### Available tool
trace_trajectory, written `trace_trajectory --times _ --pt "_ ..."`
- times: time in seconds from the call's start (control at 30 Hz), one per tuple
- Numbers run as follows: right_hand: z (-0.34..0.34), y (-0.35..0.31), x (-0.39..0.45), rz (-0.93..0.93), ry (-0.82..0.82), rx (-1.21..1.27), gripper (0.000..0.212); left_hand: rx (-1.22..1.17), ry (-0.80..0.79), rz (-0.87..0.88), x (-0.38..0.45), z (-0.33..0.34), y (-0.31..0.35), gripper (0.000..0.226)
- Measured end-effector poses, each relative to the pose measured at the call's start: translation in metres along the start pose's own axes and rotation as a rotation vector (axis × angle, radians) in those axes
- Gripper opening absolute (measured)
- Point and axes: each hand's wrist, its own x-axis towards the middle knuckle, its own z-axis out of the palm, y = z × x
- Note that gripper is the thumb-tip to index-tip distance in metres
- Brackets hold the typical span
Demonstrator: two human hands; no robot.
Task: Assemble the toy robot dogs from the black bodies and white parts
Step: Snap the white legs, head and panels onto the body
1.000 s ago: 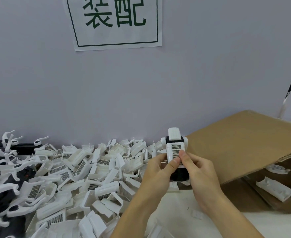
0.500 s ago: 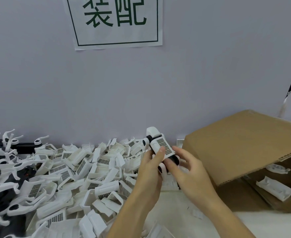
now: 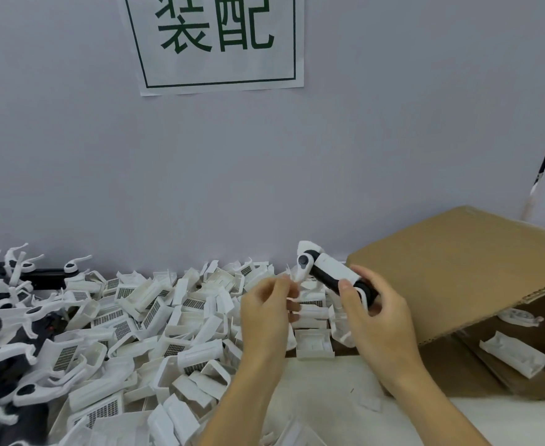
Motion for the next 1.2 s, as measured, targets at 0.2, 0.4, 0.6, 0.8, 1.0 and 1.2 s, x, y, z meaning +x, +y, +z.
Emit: trace_trajectory --times 0.2,0.4,0.6,0.8,1.0,1.2 --pt "-0.005 -0.006 0.002 0.061 -0.068 0.225 0.009 0.172 0.067 0.227 0.009 -0.021 0.01 0.014" --pt "-0.01 -0.011 0.002 0.127 -0.231 0.342 0.03 -0.019 -0.352 0.017 0.01 -0.029 0.016 0.023" --pt "-0.01 -0.011 0.003 0.152 -0.257 0.312 0.02 -0.034 -0.29 0.008 0.013 -0.031 0.014 0.028" --pt "-0.01 -0.013 0.005 0.373 -0.301 0.413 0.055 0.031 -0.209 0.022 0.011 -0.029 0.013 0.03" --pt "-0.012 -0.013 0.006 0.394 -0.352 0.637 0.042 0.068 -0.02 0.039 0.012 -0.029 0.01 0.042" --pt "-0.006 -0.008 0.006 0.395 -0.34 0.553 0.029 0.071 0.023 0.023 0.013 -0.031 0.008 0.047"
